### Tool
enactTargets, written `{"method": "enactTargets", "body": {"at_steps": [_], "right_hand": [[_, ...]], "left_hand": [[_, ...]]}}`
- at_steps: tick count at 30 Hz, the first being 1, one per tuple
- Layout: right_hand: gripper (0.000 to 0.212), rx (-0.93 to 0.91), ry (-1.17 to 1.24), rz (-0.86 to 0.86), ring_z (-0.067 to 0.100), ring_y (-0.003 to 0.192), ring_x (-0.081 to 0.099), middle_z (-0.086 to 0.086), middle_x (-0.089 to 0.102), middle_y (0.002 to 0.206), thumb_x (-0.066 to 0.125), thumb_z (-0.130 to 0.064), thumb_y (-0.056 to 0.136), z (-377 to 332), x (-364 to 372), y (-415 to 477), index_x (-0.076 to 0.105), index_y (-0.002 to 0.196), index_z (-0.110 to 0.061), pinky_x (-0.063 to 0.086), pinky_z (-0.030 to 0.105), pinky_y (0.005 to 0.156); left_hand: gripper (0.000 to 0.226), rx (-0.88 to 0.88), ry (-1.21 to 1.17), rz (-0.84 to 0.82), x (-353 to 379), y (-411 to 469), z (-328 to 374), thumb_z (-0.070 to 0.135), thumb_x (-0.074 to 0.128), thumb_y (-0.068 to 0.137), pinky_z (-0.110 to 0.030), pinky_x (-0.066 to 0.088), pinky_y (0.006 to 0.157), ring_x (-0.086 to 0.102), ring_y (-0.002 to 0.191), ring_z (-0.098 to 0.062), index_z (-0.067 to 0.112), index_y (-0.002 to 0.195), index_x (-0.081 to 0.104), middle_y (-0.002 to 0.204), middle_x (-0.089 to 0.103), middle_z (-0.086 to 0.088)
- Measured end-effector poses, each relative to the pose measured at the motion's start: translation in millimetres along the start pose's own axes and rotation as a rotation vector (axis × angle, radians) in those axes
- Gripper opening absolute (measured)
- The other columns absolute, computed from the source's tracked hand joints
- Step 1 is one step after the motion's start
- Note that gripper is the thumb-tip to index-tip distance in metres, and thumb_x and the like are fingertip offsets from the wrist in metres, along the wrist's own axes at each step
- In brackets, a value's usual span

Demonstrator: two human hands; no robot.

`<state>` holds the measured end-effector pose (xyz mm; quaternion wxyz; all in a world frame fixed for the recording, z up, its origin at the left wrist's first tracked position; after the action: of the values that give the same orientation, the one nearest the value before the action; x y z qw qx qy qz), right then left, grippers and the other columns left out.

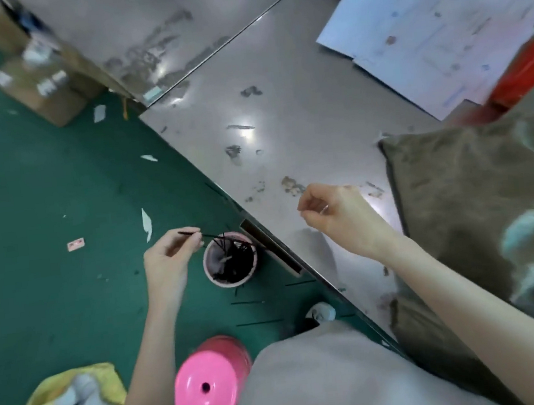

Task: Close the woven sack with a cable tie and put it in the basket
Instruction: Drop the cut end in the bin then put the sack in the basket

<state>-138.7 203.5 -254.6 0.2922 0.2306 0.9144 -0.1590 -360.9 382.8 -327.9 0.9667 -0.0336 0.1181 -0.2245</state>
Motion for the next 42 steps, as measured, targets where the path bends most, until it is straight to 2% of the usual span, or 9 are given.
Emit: {"method": "enactTargets", "body": {"at_steps": [5, 10, 15, 19, 23, 27, 32, 38, 42], "right_hand": [[0.011, 0.06, 0.013, -0.009, 0.006, 0.06, 0.054, 0.01, 0.069, 0.086, 0.056, -0.003, 0.086, 12, 2, 25, 0.065, 0.089, -0.006, 0.041, 0.008, 0.052], [0.012, 0.116, 0.036, 0.016, 0.004, 0.064, 0.057, 0.006, 0.069, 0.083, 0.056, -0.003, 0.087, 27, 1, 32, 0.066, 0.088, -0.01, 0.043, 0.011, 0.058], [0.01, 0.17, 0.044, 0.041, 0.017, 0.07, 0.063, 0.006, 0.069, 0.082, 0.058, -0.006, 0.087, 40, -2, 29, 0.066, 0.087, -0.011, 0.046, 0.016, 0.061], [0.01, 0.175, 0.054, 0.076, 0.017, 0.068, 0.063, 0.006, 0.069, 0.08, 0.058, -0.005, 0.087, 41, -10, 25, 0.066, 0.086, -0.011, 0.046, 0.015, 0.059], [0.01, 0.172, 0.079, 0.082, 0.021, 0.069, 0.064, 0.007, 0.069, 0.081, 0.058, -0.005, 0.087, 37, -10, 22, 0.066, 0.088, -0.01, 0.046, 0.017, 0.058], [0.009, 0.154, 0.095, 0.104, 0.019, 0.071, 0.064, 0.007, 0.07, 0.081, 0.058, -0.006, 0.088, 33, -12, 16, 0.067, 0.088, -0.01, 0.046, 0.018, 0.061], [0.01, 0.112, 0.12, 0.163, 0.013, 0.065, 0.059, 0.008, 0.07, 0.079, 0.057, -0.004, 0.087, 22, -31, -5, 0.065, 0.086, -0.01, 0.047, 0.019, 0.061], [0.009, 0.067, 0.115, 0.333, 0.008, 0.074, 0.06, 0.002, 0.07, 0.082, 0.059, -0.005, 0.087, 14, -78, -54, 0.066, 0.088, -0.01, 0.049, 0.024, 0.072], [0.008, 0.031, 0.089, 0.497, 0.007, 0.077, 0.06, 0.001, 0.069, 0.083, 0.06, -0.003, 0.087, 9, -120, -102, 0.065, 0.089, -0.008, 0.048, 0.021, 0.07]], "left_hand": [[0.022, -0.054, 0.189, 0.043, -17, 34, -37, 0.002, 0.067, 0.083, -0.015, 0.049, 0.072, 0.062, 0.065, -0.002, 0.023, 0.077, 0.07, 0.065, 0.07, 0.016], [0.007, 0.004, 0.494, 0.077, -12, 67, -67, 0.006, 0.068, 0.083, -0.021, 0.048, 0.074, 0.063, 0.074, -0.019, 0.009, 0.085, 0.073, 0.085, 0.071, -0.01], [0.015, -0.108, 0.645, 0.057, -10, 86, -110, 0.006, 0.064, 0.086, -0.033, 0.051, 0.081, 0.067, 0.085, -0.031, 0.002, 0.097, 0.072, 0.098, 0.072, -0.016], [0.021, -0.175, 0.641, 0.09, -10, 88, -118, 0.008, 0.06, 0.087, -0.037, 0.052, 0.086, 0.067, 0.091, -0.029, 0.003, 0.105, 0.069, 0.108, 0.071, -0.014], [0.021, -0.104, 0.557, 0.121, 0, 78, -93, 0.007, 0.055, 0.089, -0.036, 0.05, 0.085, 0.065, 0.092, -0.029, 0.004, 0.106, 0.069, 0.105, 0.071, -0.014], [0.018, -0.013, 0.394, 0.115, 23, 58, -46, 0.013, 0.057, 0.092, -0.029, 0.049, 0.085, 0.064, 0.092, -0.018, 0.01, 0.104, 0.069, 0.103, 0.071, -0.008], [0.014, 0.067, 0.202, 0.014, 71, 18, 26, 0.015, 0.056, 0.093, -0.009, 0.044, 0.079, 0.063, 0.092, -0.005, 0.017, 0.101, 0.068, 0.101, 0.071, 0.002], [0.018, 0.167, 0.151, -0.256, 137, -37, 96, 0.015, 0.053, 0.096, -0.02, 0.046, 0.091, 0.064, 0.105, -0.008, 0.02, 0.106, 0.066, 0.107, 0.071, 0.004], [0.021, 0.24, 0.13, -0.504, 189, -80, 140, 0.01, 0.054, 0.095, -0.016, 0.047, 0.09, 0.064, 0.105, -0.005, 0.016, 0.113, 0.064, 0.108, 0.071, 0.005]]}}
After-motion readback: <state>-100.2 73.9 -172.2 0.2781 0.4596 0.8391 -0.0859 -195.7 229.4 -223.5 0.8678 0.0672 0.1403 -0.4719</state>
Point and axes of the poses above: each hand's wrist, its own y-axis towards the middle knuckle, its own x-axis out of the palm, z = x × y, the point moved 8 cm from there along y, towards the middle knuckle
